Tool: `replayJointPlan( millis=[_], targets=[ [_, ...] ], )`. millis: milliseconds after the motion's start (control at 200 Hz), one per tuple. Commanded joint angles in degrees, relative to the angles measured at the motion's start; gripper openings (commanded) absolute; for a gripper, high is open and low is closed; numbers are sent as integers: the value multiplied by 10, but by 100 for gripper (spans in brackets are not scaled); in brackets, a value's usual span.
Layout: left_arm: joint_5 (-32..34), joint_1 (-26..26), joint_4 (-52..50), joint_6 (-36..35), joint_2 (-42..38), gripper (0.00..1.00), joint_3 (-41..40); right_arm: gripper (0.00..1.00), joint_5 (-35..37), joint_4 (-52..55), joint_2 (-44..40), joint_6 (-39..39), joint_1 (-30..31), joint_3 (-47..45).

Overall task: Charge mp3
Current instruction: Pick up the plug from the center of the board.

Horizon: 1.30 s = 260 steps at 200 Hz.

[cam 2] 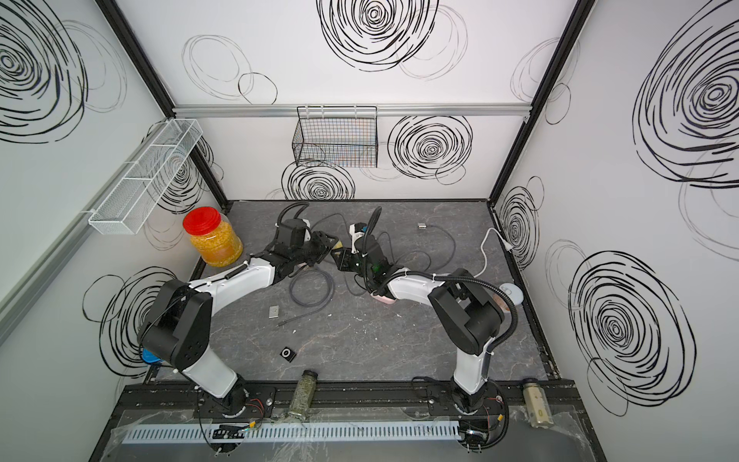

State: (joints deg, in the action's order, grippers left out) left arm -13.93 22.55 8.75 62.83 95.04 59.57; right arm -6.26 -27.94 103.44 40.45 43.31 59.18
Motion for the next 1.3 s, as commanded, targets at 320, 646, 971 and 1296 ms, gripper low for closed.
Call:
replayJointPlan(
  millis=[320, 646, 971, 1296],
  targets=[
    [-5, -28, 4, -35, -69, 68, -13, 0, 6, 185, -61, -69, -5, 92],
    [113, -88, -198, -213, -185, 71, 26, 0, -29, 707, -13, -118, -24, 360],
    [-21, -117, -137, -419, -212, 64, -26, 0, -131, 956, 94, -280, -23, 552],
    [42, -69, 57, -664, -325, 67, -194, 0, -205, 974, 134, -423, -57, 615]
  ],
)
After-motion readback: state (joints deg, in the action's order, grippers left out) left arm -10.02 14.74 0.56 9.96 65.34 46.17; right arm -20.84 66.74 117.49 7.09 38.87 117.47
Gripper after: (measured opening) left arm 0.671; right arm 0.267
